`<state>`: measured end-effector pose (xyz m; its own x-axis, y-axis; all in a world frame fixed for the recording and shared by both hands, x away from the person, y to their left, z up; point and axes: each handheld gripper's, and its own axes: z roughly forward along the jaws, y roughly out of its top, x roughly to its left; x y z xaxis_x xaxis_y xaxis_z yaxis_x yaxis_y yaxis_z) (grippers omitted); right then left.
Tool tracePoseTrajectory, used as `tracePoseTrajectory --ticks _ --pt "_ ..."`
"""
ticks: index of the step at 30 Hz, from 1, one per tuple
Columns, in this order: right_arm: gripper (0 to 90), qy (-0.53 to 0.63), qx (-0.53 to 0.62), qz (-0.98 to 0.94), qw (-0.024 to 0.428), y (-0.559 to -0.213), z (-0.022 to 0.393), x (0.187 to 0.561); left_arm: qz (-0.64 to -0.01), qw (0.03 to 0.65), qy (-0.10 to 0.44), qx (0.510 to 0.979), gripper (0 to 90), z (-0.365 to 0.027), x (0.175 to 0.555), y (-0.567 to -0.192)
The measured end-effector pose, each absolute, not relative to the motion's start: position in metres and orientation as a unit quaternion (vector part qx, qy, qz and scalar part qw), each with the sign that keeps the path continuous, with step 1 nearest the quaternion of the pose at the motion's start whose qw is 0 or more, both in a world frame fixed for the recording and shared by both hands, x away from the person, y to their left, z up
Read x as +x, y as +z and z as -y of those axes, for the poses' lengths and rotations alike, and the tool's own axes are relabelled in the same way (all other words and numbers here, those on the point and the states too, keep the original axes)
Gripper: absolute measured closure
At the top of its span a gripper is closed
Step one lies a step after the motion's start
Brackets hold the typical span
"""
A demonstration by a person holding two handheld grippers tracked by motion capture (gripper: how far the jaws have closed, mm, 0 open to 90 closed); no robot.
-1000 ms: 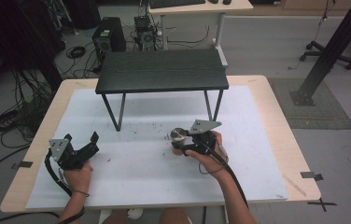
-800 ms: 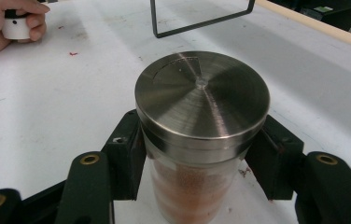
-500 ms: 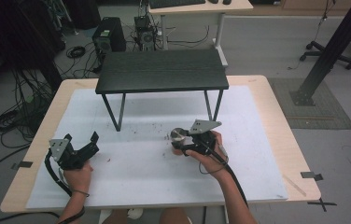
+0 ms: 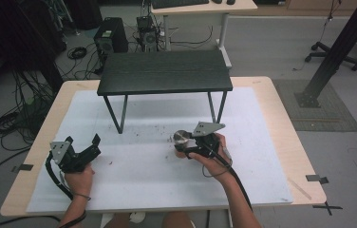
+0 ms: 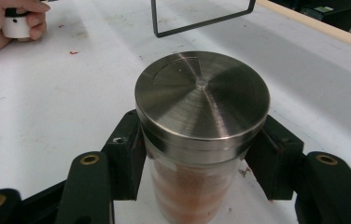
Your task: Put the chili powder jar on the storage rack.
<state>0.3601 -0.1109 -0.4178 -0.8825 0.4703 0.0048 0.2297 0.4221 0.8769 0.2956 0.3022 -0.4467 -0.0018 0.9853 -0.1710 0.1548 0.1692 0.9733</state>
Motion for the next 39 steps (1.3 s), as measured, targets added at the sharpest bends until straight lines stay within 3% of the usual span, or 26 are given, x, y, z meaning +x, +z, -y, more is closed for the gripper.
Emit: tracePoseTrajectory --ticks 39 --pt "43.3 0.489 0.204 -0.839 0.121 -0.416 0.1099 0.3599 -0.575 0.503 0.413 0.495 0.2 -0.302 0.2958 -0.4468"
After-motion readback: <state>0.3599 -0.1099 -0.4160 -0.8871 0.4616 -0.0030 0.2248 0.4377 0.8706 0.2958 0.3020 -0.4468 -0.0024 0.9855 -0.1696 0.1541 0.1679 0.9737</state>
